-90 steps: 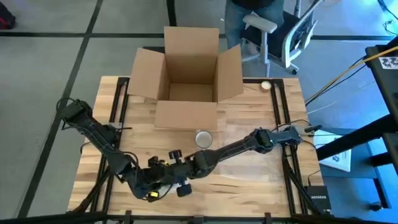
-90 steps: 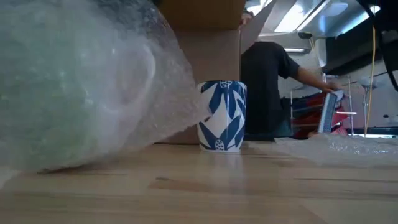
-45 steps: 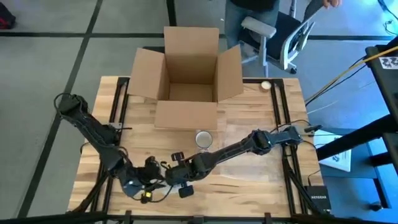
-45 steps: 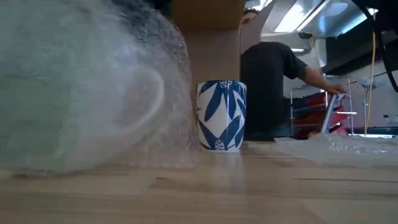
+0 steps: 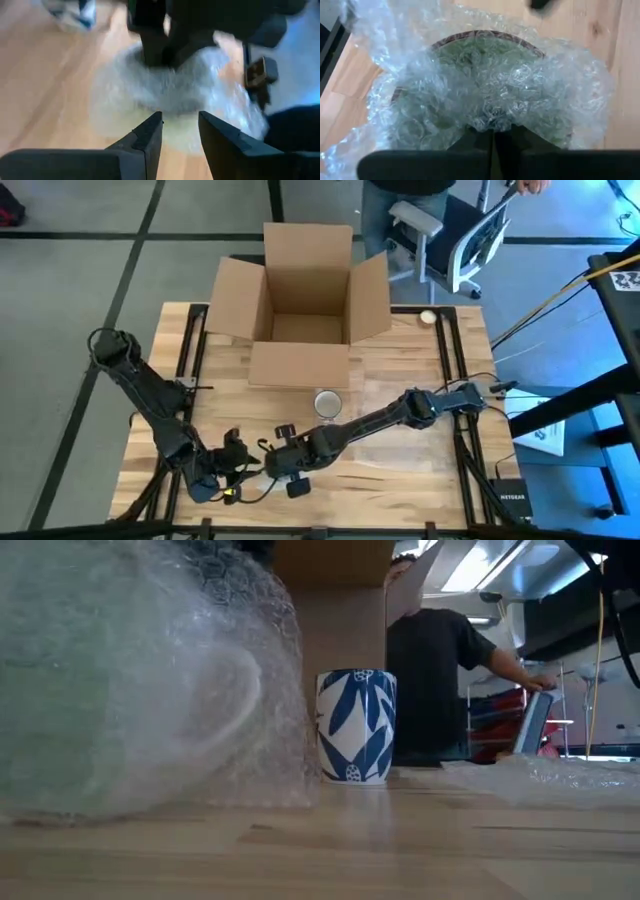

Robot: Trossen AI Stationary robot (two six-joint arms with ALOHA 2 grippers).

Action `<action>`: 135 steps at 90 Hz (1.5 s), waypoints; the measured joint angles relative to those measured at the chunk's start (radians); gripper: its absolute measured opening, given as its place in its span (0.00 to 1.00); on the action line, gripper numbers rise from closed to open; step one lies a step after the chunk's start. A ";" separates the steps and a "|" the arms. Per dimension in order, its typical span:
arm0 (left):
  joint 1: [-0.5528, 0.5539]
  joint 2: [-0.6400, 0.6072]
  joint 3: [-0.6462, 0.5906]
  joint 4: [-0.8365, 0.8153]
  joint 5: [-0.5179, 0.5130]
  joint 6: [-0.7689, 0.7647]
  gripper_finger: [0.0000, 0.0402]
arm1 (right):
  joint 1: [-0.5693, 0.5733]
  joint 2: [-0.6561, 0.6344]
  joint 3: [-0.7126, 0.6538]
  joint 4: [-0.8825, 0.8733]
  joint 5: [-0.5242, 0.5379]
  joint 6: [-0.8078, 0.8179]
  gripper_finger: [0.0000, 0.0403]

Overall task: Wrap mug
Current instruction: Wrap the green mug with the left side transparent bubble wrap

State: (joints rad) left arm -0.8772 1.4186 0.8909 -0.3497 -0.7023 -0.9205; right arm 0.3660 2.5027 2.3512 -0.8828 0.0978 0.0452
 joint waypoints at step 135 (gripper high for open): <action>0.084 0.090 0.010 0.098 0.115 0.094 0.28 | 0.026 -0.003 -0.025 0.040 -0.012 0.063 0.00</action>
State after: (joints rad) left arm -0.7929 1.5089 0.9009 -0.2516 -0.5876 -0.8268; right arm 0.3916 2.4996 2.3260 -0.8433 0.0855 0.1085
